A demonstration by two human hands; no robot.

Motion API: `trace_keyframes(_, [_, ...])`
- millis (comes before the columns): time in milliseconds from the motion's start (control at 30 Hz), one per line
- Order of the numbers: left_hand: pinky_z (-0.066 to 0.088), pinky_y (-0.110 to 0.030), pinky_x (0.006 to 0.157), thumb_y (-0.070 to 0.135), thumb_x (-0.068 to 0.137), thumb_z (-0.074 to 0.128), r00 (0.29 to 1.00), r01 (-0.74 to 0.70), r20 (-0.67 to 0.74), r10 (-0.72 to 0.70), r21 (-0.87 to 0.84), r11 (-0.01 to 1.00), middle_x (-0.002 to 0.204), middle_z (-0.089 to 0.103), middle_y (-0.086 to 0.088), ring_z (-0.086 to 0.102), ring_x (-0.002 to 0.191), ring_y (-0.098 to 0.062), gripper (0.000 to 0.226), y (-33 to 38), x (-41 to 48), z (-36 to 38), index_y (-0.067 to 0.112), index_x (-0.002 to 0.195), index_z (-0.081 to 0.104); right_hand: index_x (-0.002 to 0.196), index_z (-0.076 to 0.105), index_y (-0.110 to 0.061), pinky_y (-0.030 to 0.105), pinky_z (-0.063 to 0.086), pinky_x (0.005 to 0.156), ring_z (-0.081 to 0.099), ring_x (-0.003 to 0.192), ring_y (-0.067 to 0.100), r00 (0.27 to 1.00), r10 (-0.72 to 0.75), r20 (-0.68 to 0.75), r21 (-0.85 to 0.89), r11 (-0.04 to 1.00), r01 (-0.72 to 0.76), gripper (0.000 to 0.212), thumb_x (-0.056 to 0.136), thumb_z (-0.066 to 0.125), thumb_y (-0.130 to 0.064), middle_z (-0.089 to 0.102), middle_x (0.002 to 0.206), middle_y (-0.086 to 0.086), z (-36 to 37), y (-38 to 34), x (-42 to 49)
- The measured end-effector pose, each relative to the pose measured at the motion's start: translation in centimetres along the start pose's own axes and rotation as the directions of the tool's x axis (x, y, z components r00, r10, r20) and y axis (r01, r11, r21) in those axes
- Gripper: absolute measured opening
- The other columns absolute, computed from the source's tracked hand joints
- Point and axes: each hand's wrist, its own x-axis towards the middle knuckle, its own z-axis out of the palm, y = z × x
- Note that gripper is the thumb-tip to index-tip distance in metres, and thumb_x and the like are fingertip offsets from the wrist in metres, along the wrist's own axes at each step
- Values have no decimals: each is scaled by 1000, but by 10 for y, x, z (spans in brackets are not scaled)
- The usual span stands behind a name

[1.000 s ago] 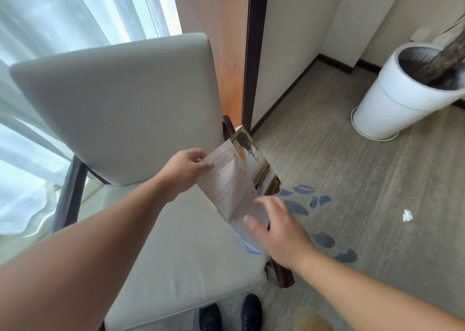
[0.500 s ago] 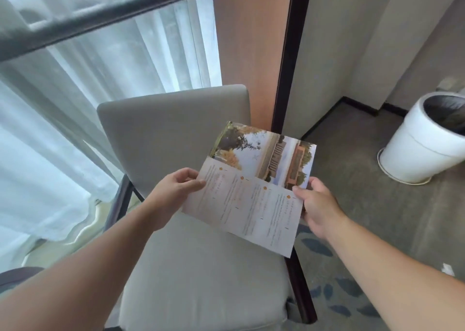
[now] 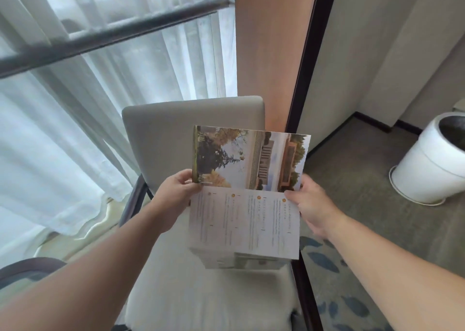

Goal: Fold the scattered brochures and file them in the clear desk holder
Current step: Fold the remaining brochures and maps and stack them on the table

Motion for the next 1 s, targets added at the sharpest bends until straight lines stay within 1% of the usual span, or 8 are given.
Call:
trace_keyframes(167, [47,-38,93,33,85,55,808,-292,-493,322,139,946,118,58,-3,55,116,-24,34,19,-1,-15,22,117,55,92,67,-41,50,59,77,73,92,18,999,-49,-5,-99,994,48,21,73,68,-31,75,97,-4,-2,-8,-4])
trace_keyframes(267, [41,-43,105,62,80,50,788,-462,-176,589,464,756,133,53,2,48,125,-15,58,42,-6,-18,35,130,49,93,67,-42,41,60,71,72,89,13,996,-84,7,-168,982,84,23,71,73,-40,75,94,-9,1,-12,-5])
trace_keyframes(367, [49,-43,95,72,75,54,864,-428,193,466,769,475,119,65,7,58,109,-17,68,59,-7,-6,40,134,44,97,66,-45,34,59,68,71,86,5,992,-112,56,-236,964,122,24,76,76,-42,75,95,-14,8,-16,-6])
trace_keyframes(467, [47,-28,61,48,84,61,870,-370,216,444,881,296,74,62,11,57,75,-21,17,59,-2,4,32,90,61,98,65,-39,39,60,72,71,87,10,993,-108,40,-293,949,115,17,84,72,-34,75,95,-11,16,-19,-7])
trace_keyframes(567, [26,-29,48,32,90,55,810,-331,188,555,929,168,53,43,2,45,61,-30,35,47,2,7,17,63,38,108,54,-30,32,49,66,60,88,13,951,-194,-240,-497,866,51,24,88,66,-36,61,112,-4,24,-27,-7])
trace_keyframes(633, [24,-30,49,30,91,51,775,-315,154,613,935,163,54,43,0,48,60,-35,29,41,-1,9,16,67,42,118,47,-24,31,45,67,55,91,15,906,-137,-400,-427,903,-52,39,88,66,-42,54,119,2,34,-35,-7])
trace_keyframes(867, [36,-28,53,32,95,43,758,-394,302,578,918,37,80,68,1,66,75,-27,19,14,-24,55,31,98,62,108,59,-6,38,60,67,68,79,26,978,206,-42,277,943,-187,33,92,64,-34,67,96,13,87,-52,-5])
trace_keyframes(1000, [43,-31,64,66,87,32,858,-417,268,439,862,289,97,67,6,64,89,-19,47,4,-37,67,34,105,62,111,61,-8,35,53,62,68,88,35,944,244,-223,145,966,-216,33,87,40,0,70,106,17,83,-44,-1])
